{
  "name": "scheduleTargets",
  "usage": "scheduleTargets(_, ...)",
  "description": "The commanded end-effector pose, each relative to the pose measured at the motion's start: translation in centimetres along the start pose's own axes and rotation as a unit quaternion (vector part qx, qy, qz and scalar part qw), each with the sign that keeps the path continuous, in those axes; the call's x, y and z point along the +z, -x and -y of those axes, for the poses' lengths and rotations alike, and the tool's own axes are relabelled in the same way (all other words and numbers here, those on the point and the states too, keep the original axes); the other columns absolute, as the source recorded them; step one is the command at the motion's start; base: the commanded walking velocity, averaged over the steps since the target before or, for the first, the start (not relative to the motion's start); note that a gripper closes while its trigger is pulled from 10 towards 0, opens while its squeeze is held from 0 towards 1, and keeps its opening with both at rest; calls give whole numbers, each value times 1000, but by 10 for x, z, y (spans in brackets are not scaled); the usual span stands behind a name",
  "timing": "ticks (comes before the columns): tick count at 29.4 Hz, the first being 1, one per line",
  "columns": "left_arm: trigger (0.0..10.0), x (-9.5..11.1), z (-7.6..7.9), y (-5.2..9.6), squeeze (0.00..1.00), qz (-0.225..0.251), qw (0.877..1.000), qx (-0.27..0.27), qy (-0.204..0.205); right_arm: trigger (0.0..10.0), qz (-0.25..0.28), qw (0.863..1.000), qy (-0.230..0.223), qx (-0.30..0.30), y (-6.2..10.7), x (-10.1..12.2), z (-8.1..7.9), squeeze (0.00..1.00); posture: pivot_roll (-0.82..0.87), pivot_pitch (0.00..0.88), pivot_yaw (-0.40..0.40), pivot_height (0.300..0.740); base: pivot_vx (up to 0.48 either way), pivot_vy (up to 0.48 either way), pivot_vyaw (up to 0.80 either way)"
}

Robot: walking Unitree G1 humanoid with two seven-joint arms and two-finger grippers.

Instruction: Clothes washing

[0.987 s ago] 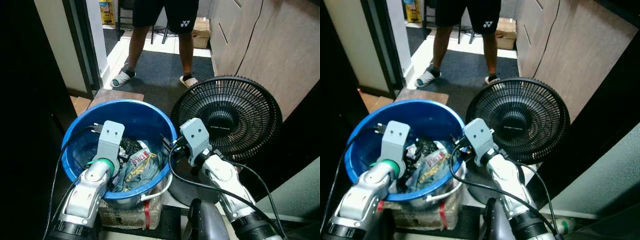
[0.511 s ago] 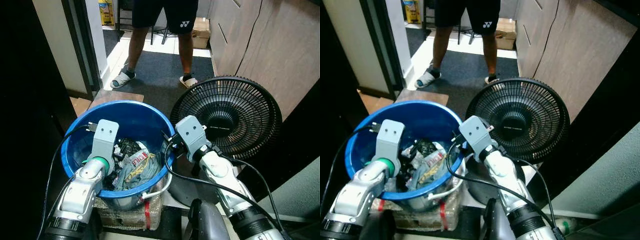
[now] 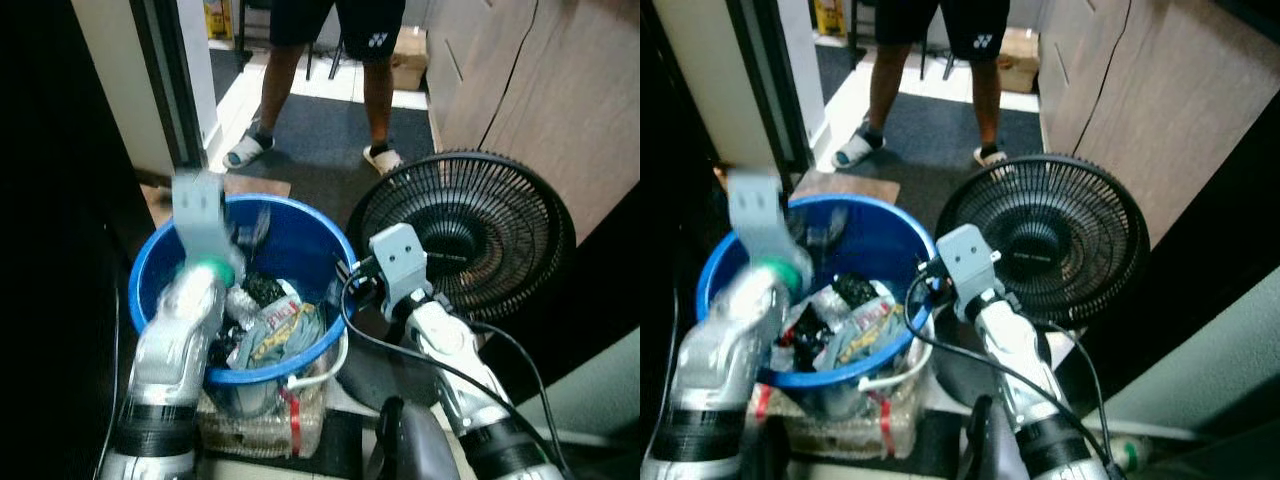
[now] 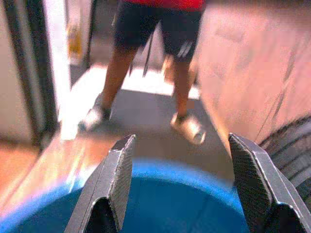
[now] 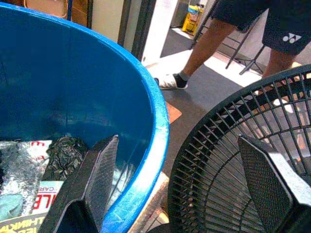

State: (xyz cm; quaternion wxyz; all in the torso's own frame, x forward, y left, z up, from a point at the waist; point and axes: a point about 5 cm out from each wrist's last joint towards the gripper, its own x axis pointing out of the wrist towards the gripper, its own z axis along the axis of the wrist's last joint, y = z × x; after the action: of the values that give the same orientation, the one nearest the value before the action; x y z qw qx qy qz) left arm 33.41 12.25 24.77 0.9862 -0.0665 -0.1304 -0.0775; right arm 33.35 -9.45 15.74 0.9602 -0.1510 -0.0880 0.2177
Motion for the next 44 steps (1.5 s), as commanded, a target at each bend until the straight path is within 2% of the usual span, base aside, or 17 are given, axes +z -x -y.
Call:
scheduleTargets(1, 10000, -21, -4, 4, 0, -44, 999, 15, -3, 10000, -35, 999, -11, 24, 4, -16, -13, 0, 121, 89, -23, 300, 0, 0, 0)
scheduleTargets(7, 10000, -32, -4, 3, 0, -69, 997, 22, -2, 10000, -23, 999, -4, 44, 5, -12, -22, 0, 110, 87, -15, 300, 0, 0, 0)
scheduleTargets(10, 10000, -32, -5, 7, 0, -70, 997, 22, 9, 10000, 76, 995, -56, -11, -8, 35, -4, 0, 113, 89, -18, 300, 0, 0, 0)
scheduleTargets(14, 10000, -32, -6, 7, 0, -67, 997, 22, 10, 10000, 113, 989, -95, 1, -19, 59, 0, 0, 110, 87, -18, 300, 0, 0, 0)
scheduleTargets(21, 10000, -27, -8, 12, 0, -57, 998, 11, 21, 10000, 103, 989, -102, -4, -42, 62, -4, 0, 124, 86, -29, 300, 0, 0, 0)
scheduleTargets(28, 10000, -30, -11, 16, 0, -63, 998, 16, 14, 10000, 98, 990, -99, 9, -47, 62, -6, 0, 147, 91, -45, 300, 0, 0, 0)
scheduleTargets(29, 10000, -42, -18, 17, 0, -87, 995, 46, 6, 10000, 88, 991, -95, 46, -48, 59, -17, 0, 141, 89, -49, 300, 0, 0, 0)
scheduleTargets(31, 10000, -42, -18, 17, 0, -87, 995, 46, 6, 10000, 88, 991, -95, 46, -48, 59, -17, 0, 141, 89, -49, 300, 0, 0, 0)
scheduleTargets(32, 10000, -58, -33, 18, 0, -119, 989, 93, -8, 10000, 77, 986, -98, 112, -46, 54, -44, 0, 144, 85, -45, 300, 0, 0, 0)
scheduleTargets(34, 10000, -58, -33, 18, 0, -119, 989, 93, -8, 10000, 77, 986, -98, 112, -46, 54, -44, 0, 144, 85, -45, 300, 0, 0, 0)
scheduleTargets(35, 10000, -60, -38, 19, 0, -124, 987, 105, -13, 10000, 75, 983, -102, 133, -45, 53, -54, 0, 144, 85, -45, 300, 0, 0, 0)
scheduleTargets(36, 10000, -60, -38, 19, 0, -124, 987, 105, -13, 10000, 75, 983, -102, 133, -45, 53, -54, 0, 144, 85, -45, 300, 0, 0, 0)
scheduleTargets(37, 10000, -62, -52, 21, 0, -129, 984, 122, -31, 10000, 69, 977, -111, 170, -43, 50, -76, 0, 145, 81, -43, 300, 0, 0, 0)
scheduleTargets(40, 10000, -63, -60, 23, 0, -133, 982, 131, -40, 10000, 57, 974, -103, 192, -42, 45, -89, 0, 147, 81, -44, 300, 0, 0, 0)
scheduleTargets(42, 10000, -63, -60, 23, 0, -133, 982, 131, -40, 10000, 57, 974, -103, 192, -42, 45, -89, 0, 147, 81, -44, 300, 0, 0, 0)
scheduleTargets(43, 10000, -63, -61, 25, 0, -134, 982, 129, -40, 10000, 40, 980, -65, 185, -43, 37, -90, 0, 148, 81, -48, 300, 0, 0, 0)
scheduleTargets(44, 10000, -63, -61, 25, 0, -134, 982, 129, -40, 10000, 40, 980, -65, 185, -43, 37, -90, 0, 148, 81, -48, 300, 0, 0, 0)
